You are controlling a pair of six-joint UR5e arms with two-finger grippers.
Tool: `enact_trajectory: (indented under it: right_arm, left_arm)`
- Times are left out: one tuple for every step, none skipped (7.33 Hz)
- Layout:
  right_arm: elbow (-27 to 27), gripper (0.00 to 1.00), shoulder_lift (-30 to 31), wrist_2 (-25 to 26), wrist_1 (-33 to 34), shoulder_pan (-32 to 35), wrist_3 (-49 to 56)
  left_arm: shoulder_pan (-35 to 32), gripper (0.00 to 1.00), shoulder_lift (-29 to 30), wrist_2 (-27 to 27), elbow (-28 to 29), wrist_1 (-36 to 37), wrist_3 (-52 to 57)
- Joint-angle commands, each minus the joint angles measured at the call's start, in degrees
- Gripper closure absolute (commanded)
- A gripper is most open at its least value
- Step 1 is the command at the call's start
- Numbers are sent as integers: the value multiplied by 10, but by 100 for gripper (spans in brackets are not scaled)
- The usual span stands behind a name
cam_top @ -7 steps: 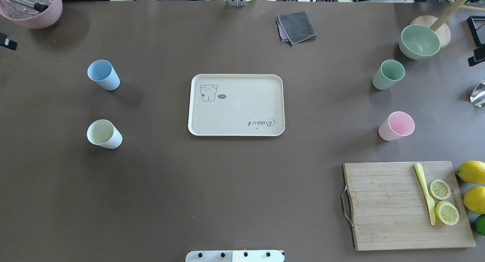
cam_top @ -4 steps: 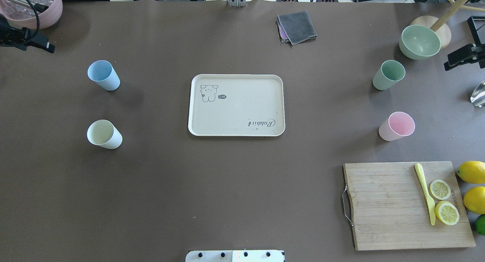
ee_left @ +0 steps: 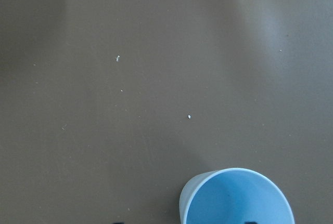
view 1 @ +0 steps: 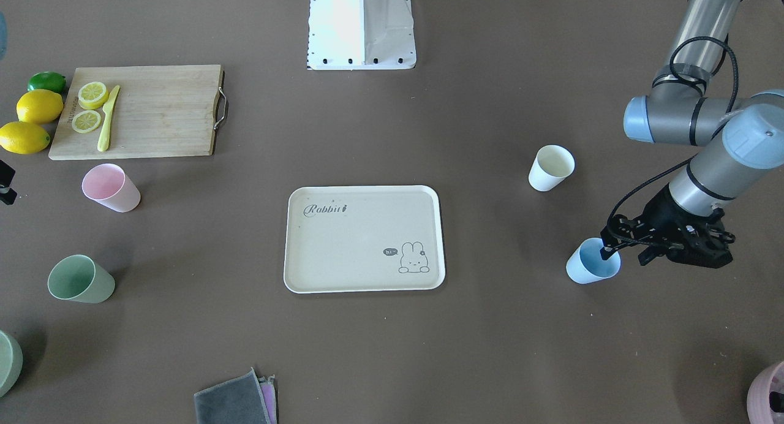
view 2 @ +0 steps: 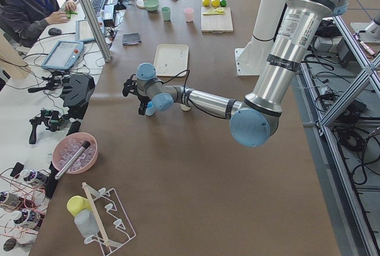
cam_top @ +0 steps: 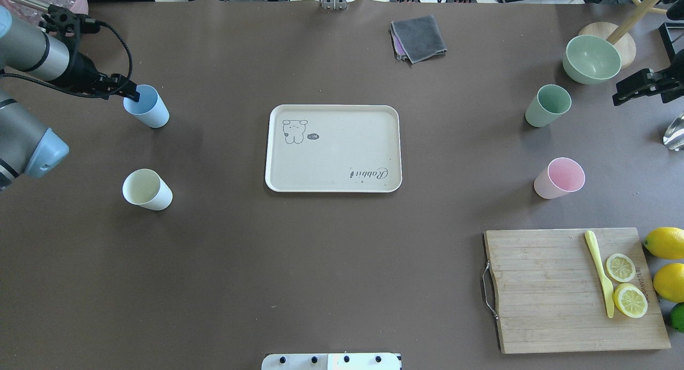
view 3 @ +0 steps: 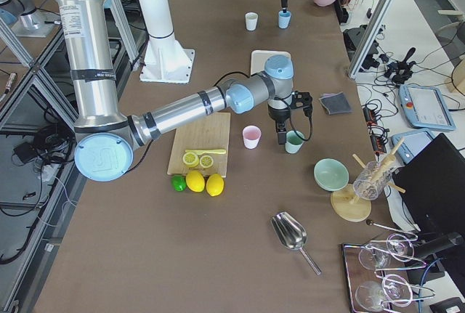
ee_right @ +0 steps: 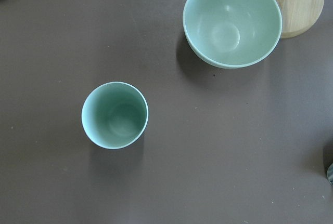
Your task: Place all cups on tray
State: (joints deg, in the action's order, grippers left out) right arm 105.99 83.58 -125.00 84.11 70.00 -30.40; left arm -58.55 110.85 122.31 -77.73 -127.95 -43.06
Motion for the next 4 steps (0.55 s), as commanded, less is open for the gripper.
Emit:
enact_trajectory:
  right_arm:
    - [0,0,0,0,0,0,0]
    - [0,0,1,0,0,0,0]
    - [-1,0,4,0,0,0,1]
    - [-2,0,4,-1,0,-1,-1]
  left_arm:
    - [22,75,-1,-29,13,-18,-1]
    - [22,100,-2,-28,3,-20,-4]
    - [22,100,1,-26,-14,-12,-4]
    - [23,100,5,-25,-25,-7,-31]
